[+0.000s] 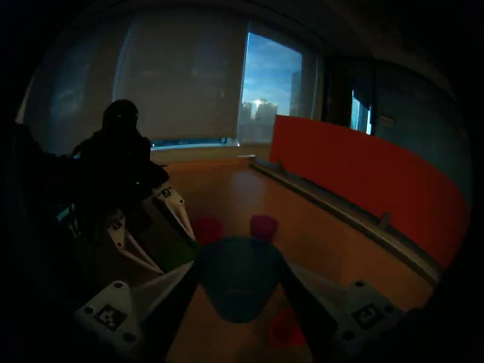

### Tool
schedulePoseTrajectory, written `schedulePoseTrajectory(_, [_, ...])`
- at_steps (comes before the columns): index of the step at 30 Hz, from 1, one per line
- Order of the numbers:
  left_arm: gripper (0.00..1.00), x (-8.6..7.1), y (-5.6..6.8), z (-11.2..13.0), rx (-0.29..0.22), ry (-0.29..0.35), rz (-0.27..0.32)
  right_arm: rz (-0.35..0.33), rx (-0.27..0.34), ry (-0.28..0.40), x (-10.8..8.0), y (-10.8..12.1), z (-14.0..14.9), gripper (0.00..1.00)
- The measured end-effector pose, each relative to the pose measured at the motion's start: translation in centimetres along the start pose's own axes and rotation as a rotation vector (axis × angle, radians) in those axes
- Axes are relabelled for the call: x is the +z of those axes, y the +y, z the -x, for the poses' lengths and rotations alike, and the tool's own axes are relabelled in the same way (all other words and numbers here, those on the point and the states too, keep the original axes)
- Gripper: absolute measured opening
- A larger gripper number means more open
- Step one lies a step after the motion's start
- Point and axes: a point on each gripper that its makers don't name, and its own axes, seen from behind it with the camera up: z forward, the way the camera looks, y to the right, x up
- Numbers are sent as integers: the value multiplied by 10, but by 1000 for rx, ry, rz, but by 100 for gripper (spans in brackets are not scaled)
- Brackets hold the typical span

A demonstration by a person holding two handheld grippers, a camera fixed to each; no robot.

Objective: Pour water

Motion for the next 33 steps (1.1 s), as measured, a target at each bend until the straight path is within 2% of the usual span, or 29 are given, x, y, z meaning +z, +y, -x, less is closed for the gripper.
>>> schedulePoseTrajectory(17, [88,14,-5,22,-31,-69,5,-54,-2,-116,24,-15,51,94])
schedulePoseTrajectory(26, [89,14,-4,25,-30,-72,9,-57,-21,-136,30,-16,63,95])
schedulePoseTrajectory(33, [89,15,-6,26,-48,-70,5,-47,-27,-133,29,-14,64,95])
